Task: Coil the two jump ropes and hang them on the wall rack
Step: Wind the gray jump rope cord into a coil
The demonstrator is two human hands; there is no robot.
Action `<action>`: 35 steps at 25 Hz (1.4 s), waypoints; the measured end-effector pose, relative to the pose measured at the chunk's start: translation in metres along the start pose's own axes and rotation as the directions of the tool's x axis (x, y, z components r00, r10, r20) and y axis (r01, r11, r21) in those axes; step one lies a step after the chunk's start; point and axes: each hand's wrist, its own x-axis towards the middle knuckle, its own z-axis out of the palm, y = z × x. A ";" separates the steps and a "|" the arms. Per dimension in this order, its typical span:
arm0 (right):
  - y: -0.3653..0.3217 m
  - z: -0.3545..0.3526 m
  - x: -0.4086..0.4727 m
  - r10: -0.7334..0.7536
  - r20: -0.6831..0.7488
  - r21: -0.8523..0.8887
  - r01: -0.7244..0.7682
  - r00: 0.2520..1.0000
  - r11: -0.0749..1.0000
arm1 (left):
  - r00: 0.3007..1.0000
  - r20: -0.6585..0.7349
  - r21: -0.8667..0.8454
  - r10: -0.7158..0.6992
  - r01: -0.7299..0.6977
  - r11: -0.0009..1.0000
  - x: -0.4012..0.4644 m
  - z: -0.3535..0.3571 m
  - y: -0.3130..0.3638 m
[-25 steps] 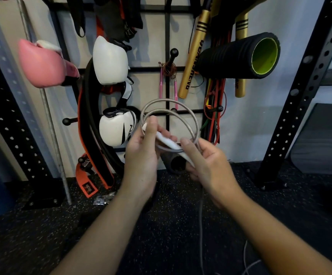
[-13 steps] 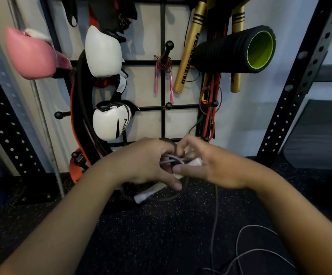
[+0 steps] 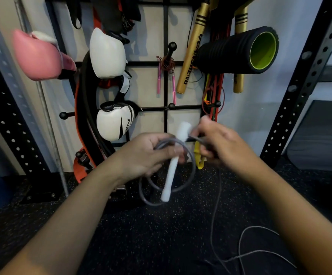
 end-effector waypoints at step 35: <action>0.003 0.040 0.011 -0.076 0.130 -0.218 0.103 0.989 0.970 | 0.989 0.120 0.386 -0.086 0.033 0.922 -0.011 -0.029 0.001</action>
